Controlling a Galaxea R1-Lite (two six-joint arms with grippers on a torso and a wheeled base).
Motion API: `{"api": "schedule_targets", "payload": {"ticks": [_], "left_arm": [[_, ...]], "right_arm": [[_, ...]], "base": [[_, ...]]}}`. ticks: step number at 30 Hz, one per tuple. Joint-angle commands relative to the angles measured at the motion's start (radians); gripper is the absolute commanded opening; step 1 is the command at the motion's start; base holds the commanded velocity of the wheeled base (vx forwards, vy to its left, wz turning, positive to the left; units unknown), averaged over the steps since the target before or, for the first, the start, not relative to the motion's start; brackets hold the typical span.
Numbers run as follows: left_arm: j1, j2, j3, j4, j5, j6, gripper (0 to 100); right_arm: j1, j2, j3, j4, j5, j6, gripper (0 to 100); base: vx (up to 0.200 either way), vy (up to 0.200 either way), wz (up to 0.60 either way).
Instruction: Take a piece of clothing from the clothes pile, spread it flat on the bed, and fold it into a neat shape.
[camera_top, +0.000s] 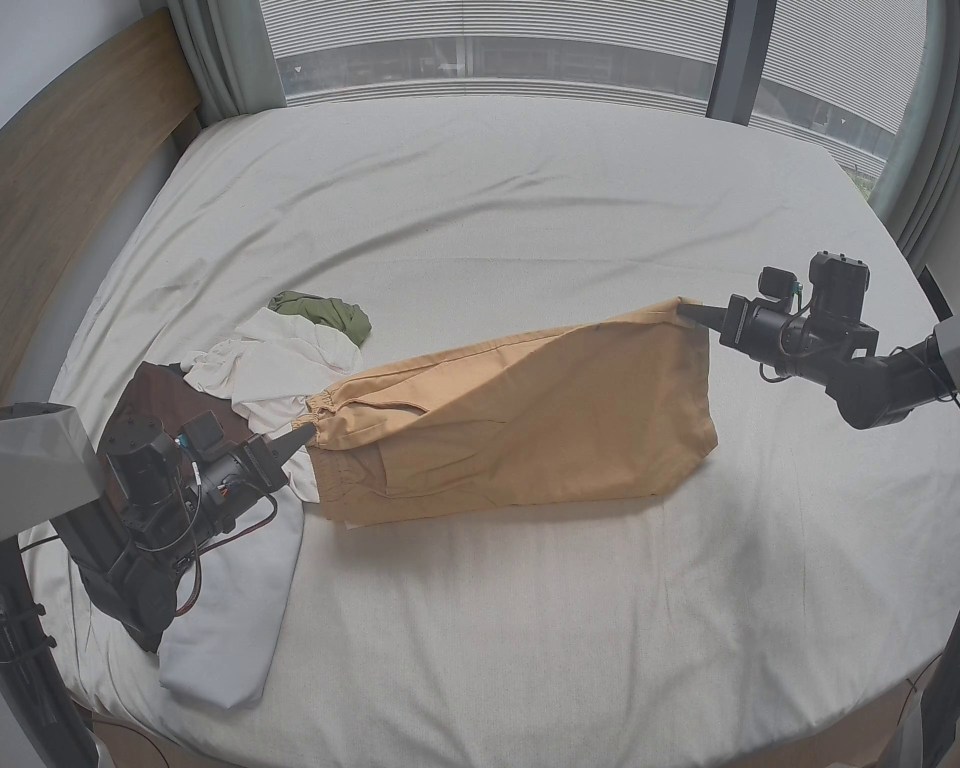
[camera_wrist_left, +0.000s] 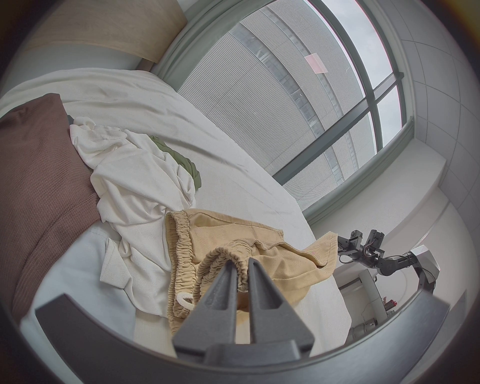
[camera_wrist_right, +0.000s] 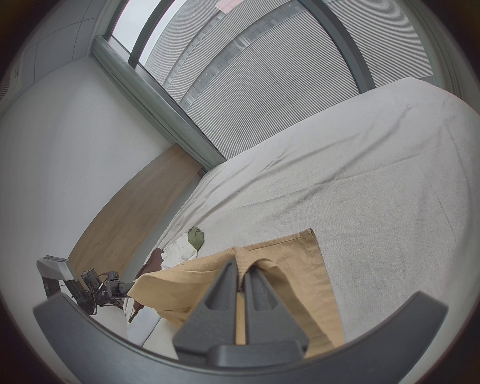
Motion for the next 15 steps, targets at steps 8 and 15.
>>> {"api": "schedule_targets", "payload": {"ticks": [8, 15], "left_arm": [[0.006, 0.083, -0.052, -0.002, 0.033, -0.001, 0], [0.007, 0.137, -0.084, -0.002, 0.036, 0.007, 0]], "right_arm": [[0.004, 0.134, -0.203, 0.110, -0.003, -0.001, 0], [-0.002, 0.174, -0.255, 0.129, -0.003, 0.001, 0]], "base": [[0.000, 0.000, 0.00], [0.000, 0.000, 0.00]]}}
